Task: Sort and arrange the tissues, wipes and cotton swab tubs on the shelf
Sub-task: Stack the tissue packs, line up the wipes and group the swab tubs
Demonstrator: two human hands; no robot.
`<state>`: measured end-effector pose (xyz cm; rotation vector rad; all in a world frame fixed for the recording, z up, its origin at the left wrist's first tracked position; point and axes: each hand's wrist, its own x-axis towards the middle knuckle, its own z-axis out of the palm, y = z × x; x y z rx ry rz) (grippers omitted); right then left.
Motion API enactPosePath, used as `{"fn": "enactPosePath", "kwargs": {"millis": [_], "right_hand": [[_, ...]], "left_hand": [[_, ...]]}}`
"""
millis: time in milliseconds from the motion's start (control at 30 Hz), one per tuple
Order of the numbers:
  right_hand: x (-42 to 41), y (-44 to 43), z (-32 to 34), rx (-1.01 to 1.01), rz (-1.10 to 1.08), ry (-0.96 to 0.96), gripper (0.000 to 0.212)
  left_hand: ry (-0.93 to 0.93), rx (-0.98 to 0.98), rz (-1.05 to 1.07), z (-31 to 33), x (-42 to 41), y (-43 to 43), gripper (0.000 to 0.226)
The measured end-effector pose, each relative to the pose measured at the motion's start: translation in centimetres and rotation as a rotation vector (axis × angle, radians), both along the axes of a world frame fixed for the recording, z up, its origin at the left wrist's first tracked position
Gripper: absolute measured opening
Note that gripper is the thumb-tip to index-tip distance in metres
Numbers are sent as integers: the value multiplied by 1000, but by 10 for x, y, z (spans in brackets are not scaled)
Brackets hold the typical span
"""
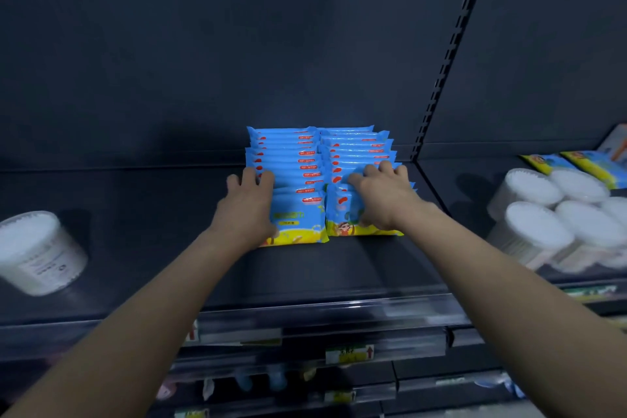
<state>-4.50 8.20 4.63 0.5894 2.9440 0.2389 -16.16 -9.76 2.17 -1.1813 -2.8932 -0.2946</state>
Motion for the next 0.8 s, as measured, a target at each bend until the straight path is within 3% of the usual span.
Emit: {"fn": "enactPosePath", "kwargs": {"millis": [200,367,567,800], "right_hand": [[0,-1,-4,55,-27,111,58],[3,-7,-7,85,-29,134,53],[8,-3,-5,51,-48,164,51],[14,0,-15,106,-126,189,53]], "left_hand": [[-2,190,-13,-6,-3,-1,56],[-20,102,4,-14,1,-6,74],[-3,194,18,-18,3,-3,68],[-82,220,23,-16,3,-7,76]]}}
